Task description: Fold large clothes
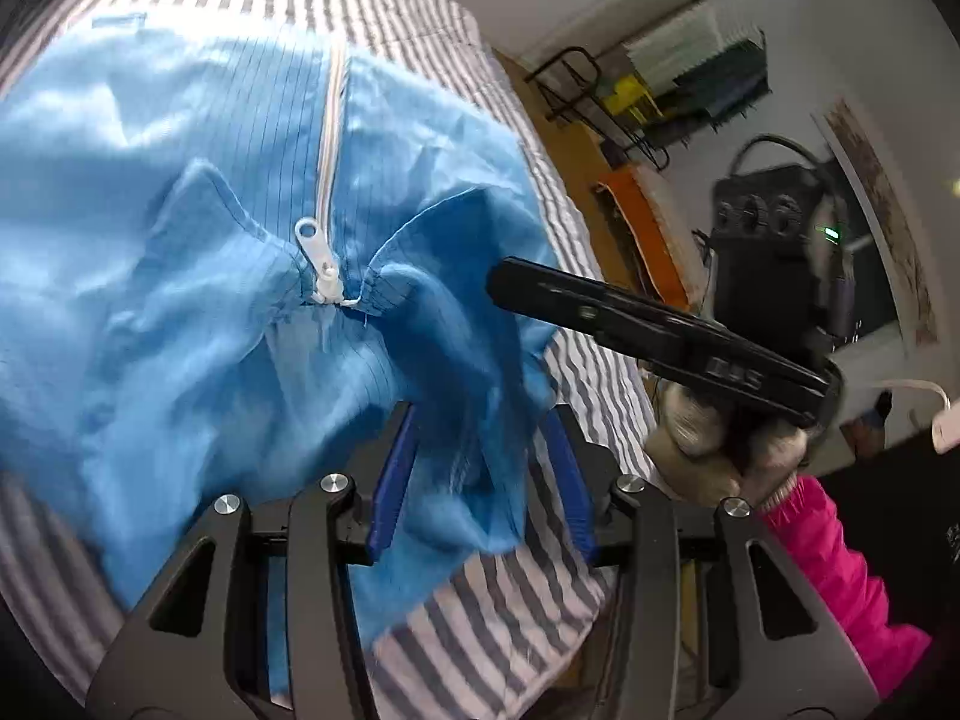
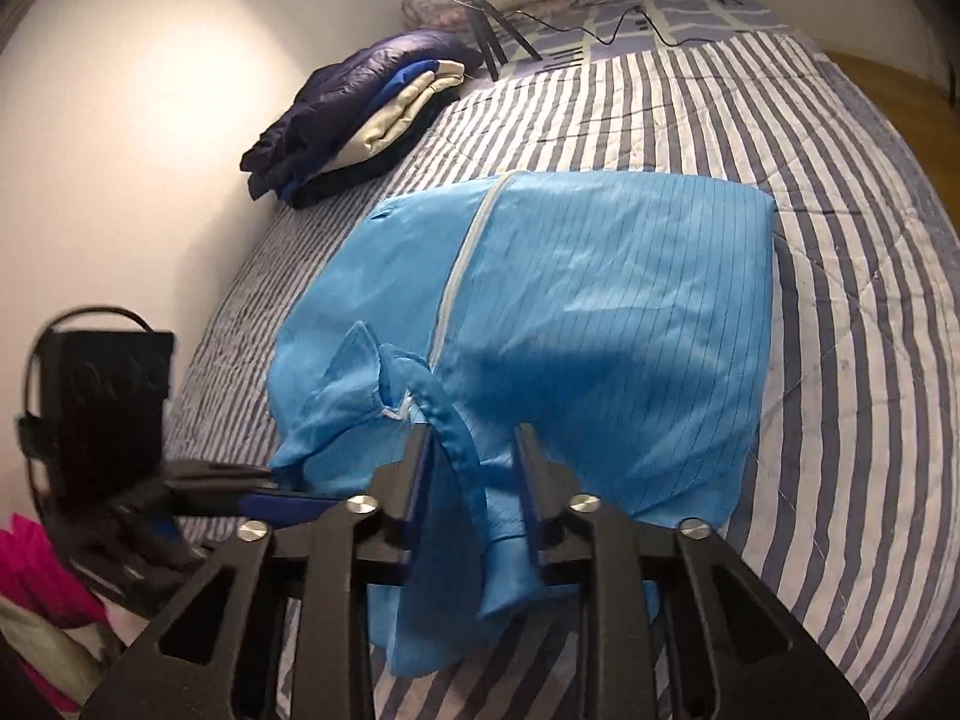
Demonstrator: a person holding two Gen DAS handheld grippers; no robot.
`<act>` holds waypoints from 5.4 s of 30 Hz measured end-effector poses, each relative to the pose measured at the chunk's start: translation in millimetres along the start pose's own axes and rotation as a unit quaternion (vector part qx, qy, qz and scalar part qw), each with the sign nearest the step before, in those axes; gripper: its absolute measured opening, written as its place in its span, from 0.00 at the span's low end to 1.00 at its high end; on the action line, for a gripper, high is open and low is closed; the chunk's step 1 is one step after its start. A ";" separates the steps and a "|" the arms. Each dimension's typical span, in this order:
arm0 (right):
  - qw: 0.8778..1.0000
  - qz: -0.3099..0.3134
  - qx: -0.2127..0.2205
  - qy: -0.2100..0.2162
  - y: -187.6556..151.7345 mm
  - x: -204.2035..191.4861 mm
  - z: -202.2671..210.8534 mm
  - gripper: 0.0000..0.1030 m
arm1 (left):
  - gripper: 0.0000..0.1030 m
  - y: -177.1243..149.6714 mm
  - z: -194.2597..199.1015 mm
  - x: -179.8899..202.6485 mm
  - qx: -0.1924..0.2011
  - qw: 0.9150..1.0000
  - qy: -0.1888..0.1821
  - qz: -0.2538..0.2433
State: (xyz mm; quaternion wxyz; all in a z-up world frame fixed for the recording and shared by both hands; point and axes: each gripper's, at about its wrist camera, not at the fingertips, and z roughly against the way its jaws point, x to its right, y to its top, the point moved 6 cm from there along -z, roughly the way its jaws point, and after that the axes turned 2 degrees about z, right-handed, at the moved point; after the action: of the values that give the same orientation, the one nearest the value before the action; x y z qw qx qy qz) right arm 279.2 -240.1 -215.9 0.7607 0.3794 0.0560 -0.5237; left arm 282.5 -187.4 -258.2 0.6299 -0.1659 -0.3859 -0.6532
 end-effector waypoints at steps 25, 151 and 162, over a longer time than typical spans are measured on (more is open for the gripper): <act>0.989 0.052 0.049 -0.130 11.5 -0.6 20.6 0.13 | 0.22 48.5 94.9 -2.4 0.076 0.990 0.068 -0.100; 0.996 -0.075 0.028 -0.038 13.6 44.1 -9.3 0.04 | 0.03 87.7 96.4 -113.8 0.053 0.994 0.090 -0.012; 0.994 0.020 0.043 -0.102 48.6 -22.9 14.6 0.03 | 0.03 98.6 138.9 -69.5 0.095 0.987 0.107 -0.069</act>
State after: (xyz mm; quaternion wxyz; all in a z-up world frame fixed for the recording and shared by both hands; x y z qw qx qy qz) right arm 305.3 -224.2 -169.3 0.7555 0.3577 -0.0523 -0.5463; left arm 349.3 -31.0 -188.1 0.6338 -0.0075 -0.3868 -0.6697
